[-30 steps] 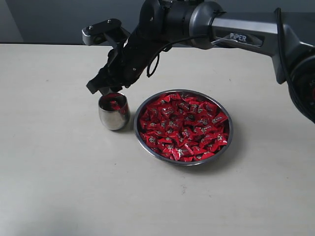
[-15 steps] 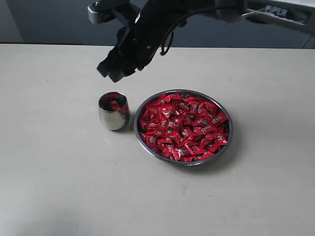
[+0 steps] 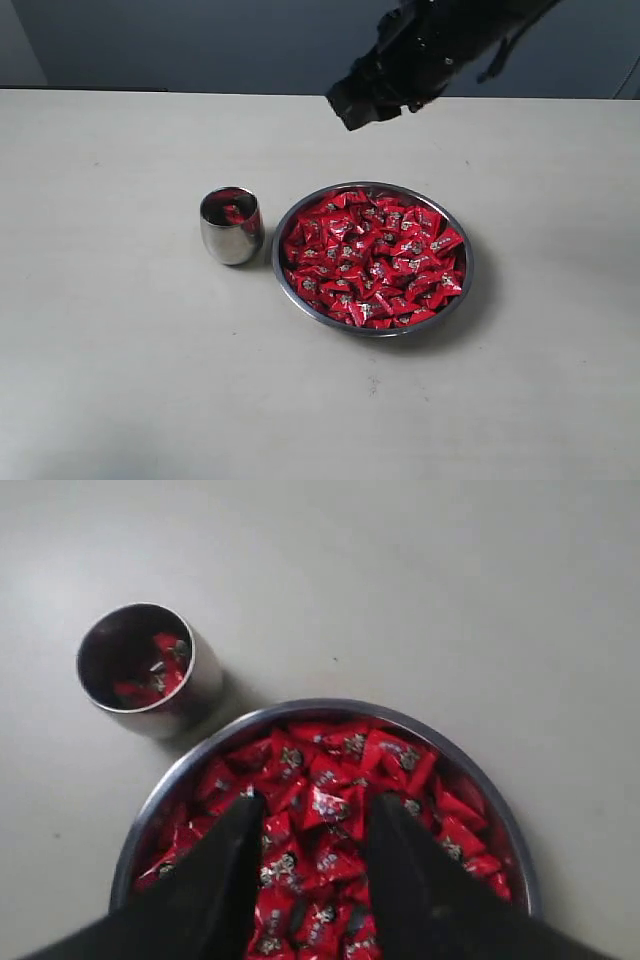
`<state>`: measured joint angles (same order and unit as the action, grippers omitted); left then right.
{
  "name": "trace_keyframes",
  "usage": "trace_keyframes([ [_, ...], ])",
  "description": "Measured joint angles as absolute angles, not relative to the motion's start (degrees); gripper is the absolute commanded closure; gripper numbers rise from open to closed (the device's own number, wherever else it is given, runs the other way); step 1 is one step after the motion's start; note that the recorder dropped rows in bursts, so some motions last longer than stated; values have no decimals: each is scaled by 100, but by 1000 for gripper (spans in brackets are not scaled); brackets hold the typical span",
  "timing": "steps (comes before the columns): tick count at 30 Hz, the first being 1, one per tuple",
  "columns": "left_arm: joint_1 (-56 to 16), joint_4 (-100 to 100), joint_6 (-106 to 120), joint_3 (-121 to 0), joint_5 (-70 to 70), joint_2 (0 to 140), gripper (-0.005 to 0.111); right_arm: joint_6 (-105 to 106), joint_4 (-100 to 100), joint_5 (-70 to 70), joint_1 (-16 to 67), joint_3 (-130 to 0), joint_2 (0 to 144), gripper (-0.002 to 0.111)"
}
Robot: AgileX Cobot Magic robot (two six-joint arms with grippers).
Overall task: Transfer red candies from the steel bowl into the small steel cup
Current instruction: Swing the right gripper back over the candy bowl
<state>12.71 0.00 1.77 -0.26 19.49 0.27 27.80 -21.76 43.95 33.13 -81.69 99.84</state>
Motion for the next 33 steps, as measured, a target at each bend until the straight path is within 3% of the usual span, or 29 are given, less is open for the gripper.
trace_keyframes([
  [12, 1271, 0, 177, -26, 1949, 27, 106, 2804, -1894, 2955, 3166, -5595, 9060, 73],
  [33, 1271, 0, 177, -26, 1949, 27, 106, 2824, -1954, 2162, 3166, -5429, 9848, 73],
])
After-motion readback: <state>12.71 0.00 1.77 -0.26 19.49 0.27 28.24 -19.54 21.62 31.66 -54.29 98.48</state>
